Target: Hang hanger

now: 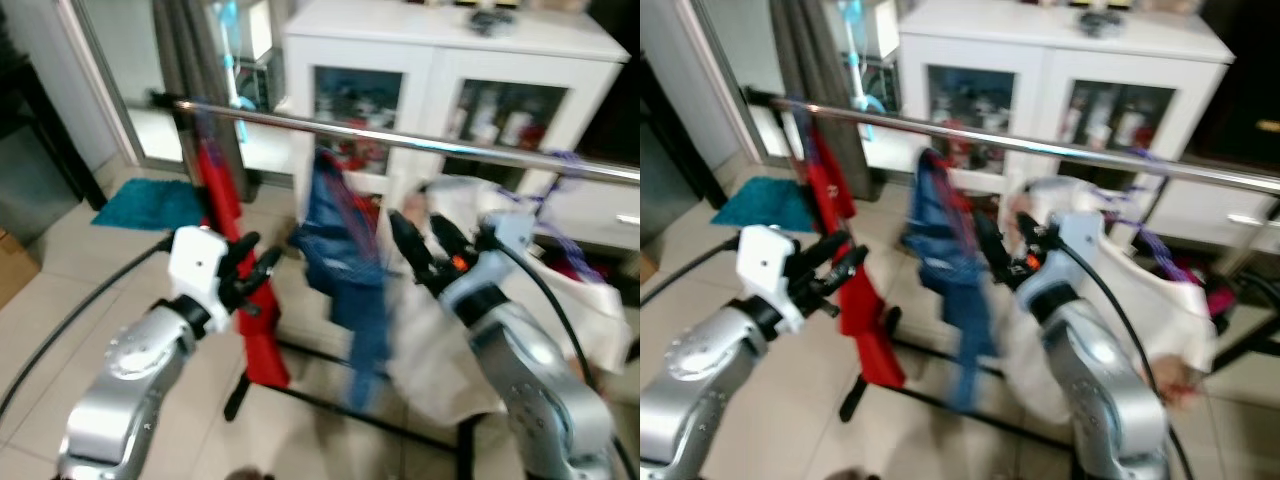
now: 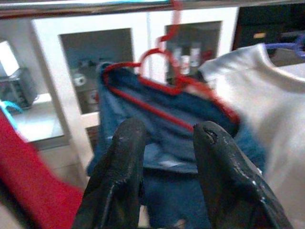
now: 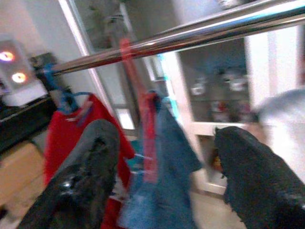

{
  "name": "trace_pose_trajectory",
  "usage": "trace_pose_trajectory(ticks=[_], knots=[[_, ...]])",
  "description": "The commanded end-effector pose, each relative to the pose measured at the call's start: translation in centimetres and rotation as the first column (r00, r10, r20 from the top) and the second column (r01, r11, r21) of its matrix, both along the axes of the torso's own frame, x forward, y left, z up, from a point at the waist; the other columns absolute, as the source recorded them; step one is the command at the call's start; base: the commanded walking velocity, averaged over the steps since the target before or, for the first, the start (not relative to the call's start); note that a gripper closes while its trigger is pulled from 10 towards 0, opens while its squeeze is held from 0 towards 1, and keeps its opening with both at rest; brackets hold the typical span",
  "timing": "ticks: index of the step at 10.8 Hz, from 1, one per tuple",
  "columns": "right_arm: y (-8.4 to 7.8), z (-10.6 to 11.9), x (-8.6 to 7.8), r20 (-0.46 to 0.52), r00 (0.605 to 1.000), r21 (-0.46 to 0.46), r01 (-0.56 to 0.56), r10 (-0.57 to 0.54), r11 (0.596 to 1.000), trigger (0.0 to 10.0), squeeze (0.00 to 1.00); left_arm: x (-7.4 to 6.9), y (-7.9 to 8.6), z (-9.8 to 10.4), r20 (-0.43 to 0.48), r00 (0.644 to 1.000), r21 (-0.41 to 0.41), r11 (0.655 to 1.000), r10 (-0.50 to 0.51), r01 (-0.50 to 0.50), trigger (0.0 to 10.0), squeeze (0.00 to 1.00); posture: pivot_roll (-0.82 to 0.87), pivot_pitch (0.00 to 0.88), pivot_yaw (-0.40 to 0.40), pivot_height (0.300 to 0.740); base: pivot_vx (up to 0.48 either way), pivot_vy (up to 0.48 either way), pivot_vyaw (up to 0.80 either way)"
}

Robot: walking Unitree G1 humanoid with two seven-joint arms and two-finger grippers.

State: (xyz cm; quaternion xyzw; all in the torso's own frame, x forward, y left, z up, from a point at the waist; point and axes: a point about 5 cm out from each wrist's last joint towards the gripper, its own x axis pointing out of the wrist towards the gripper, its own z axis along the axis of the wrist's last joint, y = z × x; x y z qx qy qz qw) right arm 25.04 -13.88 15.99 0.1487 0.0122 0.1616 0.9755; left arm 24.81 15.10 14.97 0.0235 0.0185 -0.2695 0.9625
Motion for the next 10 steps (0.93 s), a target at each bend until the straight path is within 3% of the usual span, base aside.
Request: trace_pose_trajectory(ticks=[1,5,9,10], knots=[[0.49,0.19,0.10,0.006,1.000,0.001,-0.013,0.013,1.000,10.0,1.00,0.10,0.43,0.09,-0.007,1.000,0.001,1.000,0.007,-0.007,10.0,0.00,0.01,0.000,0.040,0.740,0.000,0.000,0.00],[0.91,0.22,0.33,0.038,0.999,-0.019,-0.005,0.006,1.000,10.0,1.00,0.30,0.64,0.20,-0.011,1.000,-0.005,1.000,0.009,-0.009,10.0,0.00,0.01,0.000,0.046,0.740,0.000,0.480,0.00],[1.19,0.44,0.38,0.035,0.999,0.042,-0.014,0.013,0.999,10.0,1.00,0.46,0.81,0.19,-0.016,1.000,0.005,1.000,0.008,-0.008,10.0,0.00,0.02,0.000,0.054,0.740,0.000,0.480,0.00],[1.06,0.33,0.45,0.028,1.000,0.019,0.006,-0.007,1.000,10.0,1.00,0.50,0.82,0.18,-0.017,1.000,0.005,1.000,0.010,-0.010,10.0,0.00,0.02,0.000,0.054,0.740,0.000,0.000,0.00]])
